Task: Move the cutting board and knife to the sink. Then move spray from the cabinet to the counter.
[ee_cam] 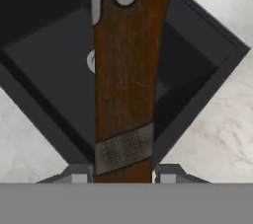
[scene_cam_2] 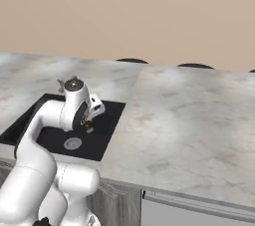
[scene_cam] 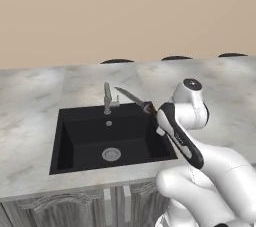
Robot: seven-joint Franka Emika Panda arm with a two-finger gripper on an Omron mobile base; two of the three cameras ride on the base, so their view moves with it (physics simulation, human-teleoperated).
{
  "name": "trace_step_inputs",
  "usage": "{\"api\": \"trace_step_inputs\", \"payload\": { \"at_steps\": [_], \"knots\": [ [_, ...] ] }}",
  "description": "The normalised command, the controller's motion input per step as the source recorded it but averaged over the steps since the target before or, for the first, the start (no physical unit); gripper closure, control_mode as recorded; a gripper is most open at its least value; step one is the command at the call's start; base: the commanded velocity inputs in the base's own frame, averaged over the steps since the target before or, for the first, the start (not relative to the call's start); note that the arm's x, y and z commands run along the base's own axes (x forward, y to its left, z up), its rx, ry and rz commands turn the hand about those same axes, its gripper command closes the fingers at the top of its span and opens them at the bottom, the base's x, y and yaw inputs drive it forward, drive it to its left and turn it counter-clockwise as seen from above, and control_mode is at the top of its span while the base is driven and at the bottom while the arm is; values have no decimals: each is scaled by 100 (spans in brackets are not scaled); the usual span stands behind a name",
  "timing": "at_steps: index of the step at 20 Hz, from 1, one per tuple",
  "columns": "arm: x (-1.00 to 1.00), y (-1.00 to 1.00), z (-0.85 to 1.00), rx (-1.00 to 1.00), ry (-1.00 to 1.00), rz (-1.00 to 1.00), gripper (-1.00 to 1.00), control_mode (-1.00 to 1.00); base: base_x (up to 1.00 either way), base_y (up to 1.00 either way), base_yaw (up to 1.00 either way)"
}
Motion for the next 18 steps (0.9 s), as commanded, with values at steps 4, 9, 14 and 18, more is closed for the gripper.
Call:
{"api": "trace_step_inputs", "payload": {
  "at_steps": [4,9,14,18],
  "knots": [
    [0,24,0,-29,23,25,100,-100,0,0,0],
    [0,0,-8,-19,21,27,100,-100,0,0,0],
    [0,0,-13,-5,2,17,100,-100,0,0,0],
    [5,2,-23,-10,0,13,100,-100,0,0,0]
  ]
}}
